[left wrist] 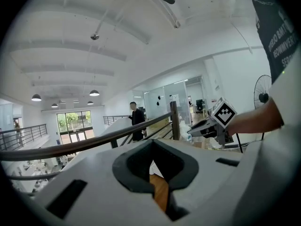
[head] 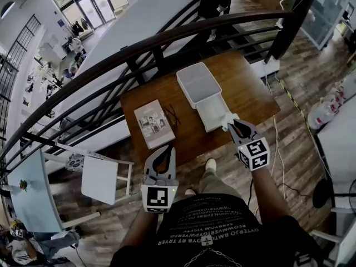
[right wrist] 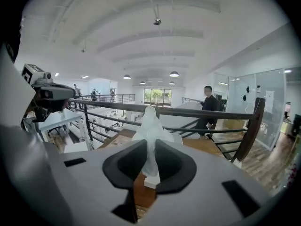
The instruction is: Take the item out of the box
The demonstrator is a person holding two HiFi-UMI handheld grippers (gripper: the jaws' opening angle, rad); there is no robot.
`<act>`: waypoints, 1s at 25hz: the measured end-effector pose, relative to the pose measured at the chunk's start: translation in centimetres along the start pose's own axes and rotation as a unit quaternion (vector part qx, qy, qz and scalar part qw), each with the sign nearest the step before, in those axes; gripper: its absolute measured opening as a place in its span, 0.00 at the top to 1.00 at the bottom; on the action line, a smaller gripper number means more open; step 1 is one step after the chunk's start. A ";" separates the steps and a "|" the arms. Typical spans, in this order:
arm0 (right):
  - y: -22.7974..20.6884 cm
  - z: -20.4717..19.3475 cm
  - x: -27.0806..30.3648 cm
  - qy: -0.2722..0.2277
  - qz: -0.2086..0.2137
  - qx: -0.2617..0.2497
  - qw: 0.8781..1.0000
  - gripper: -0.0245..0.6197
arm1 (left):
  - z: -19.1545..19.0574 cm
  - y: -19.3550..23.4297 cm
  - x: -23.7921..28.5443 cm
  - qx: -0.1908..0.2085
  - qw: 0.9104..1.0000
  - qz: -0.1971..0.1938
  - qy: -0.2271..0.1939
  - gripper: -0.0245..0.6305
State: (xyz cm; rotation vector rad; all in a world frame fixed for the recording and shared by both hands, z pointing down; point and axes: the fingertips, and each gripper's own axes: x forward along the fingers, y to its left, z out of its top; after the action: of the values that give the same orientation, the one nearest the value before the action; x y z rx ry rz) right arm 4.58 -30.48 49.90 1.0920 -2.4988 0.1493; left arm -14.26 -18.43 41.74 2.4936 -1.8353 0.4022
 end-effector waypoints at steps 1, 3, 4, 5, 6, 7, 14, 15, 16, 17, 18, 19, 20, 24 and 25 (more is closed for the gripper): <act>0.3 0.3 -0.6 -0.003 -0.002 -0.001 1.000 0.88 | 0.1 -0.1 -0.3 0.001 1.000 -0.002 -0.001 0.96; 0.7 1.1 -1.8 -0.012 -0.006 -0.004 1.000 0.88 | 0.3 -0.5 -0.9 0.003 1.000 -0.006 -0.004 0.96; 0.8 1.4 -2.5 -0.017 -0.008 -0.005 1.000 0.88 | 0.4 -0.7 -1.1 0.003 1.000 -0.010 -0.006 0.96; 1.0 1.7 -3.1 -0.022 -0.011 -0.005 1.000 0.88 | 0.5 -0.9 -1.4 0.004 1.000 -0.013 -0.008 0.96; 1.3 2.0 -3.7 -0.027 -0.013 -0.005 1.000 0.88 | 0.6 -1.1 -1.6 0.006 1.000 -0.015 -0.011 0.96; 1.5 2.2 -4.3 -0.032 -0.015 -0.006 0.999 0.89 | 0.7 -1.2 -1.8 0.009 1.000 -0.018 -0.014 0.96; 3.8 5.1 -8.2 -0.076 -0.025 -0.023 0.997 0.89 | 0.8 -1.5 -3.0 0.011 0.999 -0.027 -0.019 0.96; 4.1 5.8 -8.8 -0.084 -0.025 -0.028 0.996 0.89 | 0.9 -1.5 -3.1 0.011 0.999 -0.029 -0.021 0.96; 4.5 6.4 -9.4 -0.092 -0.024 -0.033 0.995 0.89 | 1.0 -1.6 -3.2 0.010 0.999 -0.030 -0.024 0.96; 4.8 7.1 -10.0 -0.100 -0.025 -0.038 0.994 0.89 | 1.2 -1.6 -3.3 0.009 0.999 -0.031 -0.027 0.96; 5.1 7.6 -10.6 -0.106 -0.025 -0.044 0.993 0.89 | 1.3 -1.6 -3.5 0.009 0.999 -0.031 -0.030 0.96; 5.5 8.2 -11.2 -0.112 -0.025 -0.049 0.992 0.89 | 1.5 -1.6 -3.7 0.011 0.999 -0.032 -0.030 0.96; 5.8 8.7 -11.8 -0.117 -0.025 -0.054 0.991 0.89 | 1.6 -1.6 -4.0 0.013 0.999 -0.031 -0.030 0.96; 6.9 10.4 -13.2 -0.135 -0.023 -0.064 0.988 0.89 | 1.9 -1.4 -4.5 0.015 0.999 -0.029 -0.033 0.96; 7.0 10.6 -13.3 -0.137 -0.022 -0.065 0.988 0.89 | 1.9 -1.4 -4.5 0.013 0.999 -0.030 -0.034 0.96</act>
State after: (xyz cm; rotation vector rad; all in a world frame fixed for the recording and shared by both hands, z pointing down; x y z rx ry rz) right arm 4.21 -19.33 35.24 1.1819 -2.6747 -0.1864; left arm -13.78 -14.07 39.13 2.6030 -1.7852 0.3457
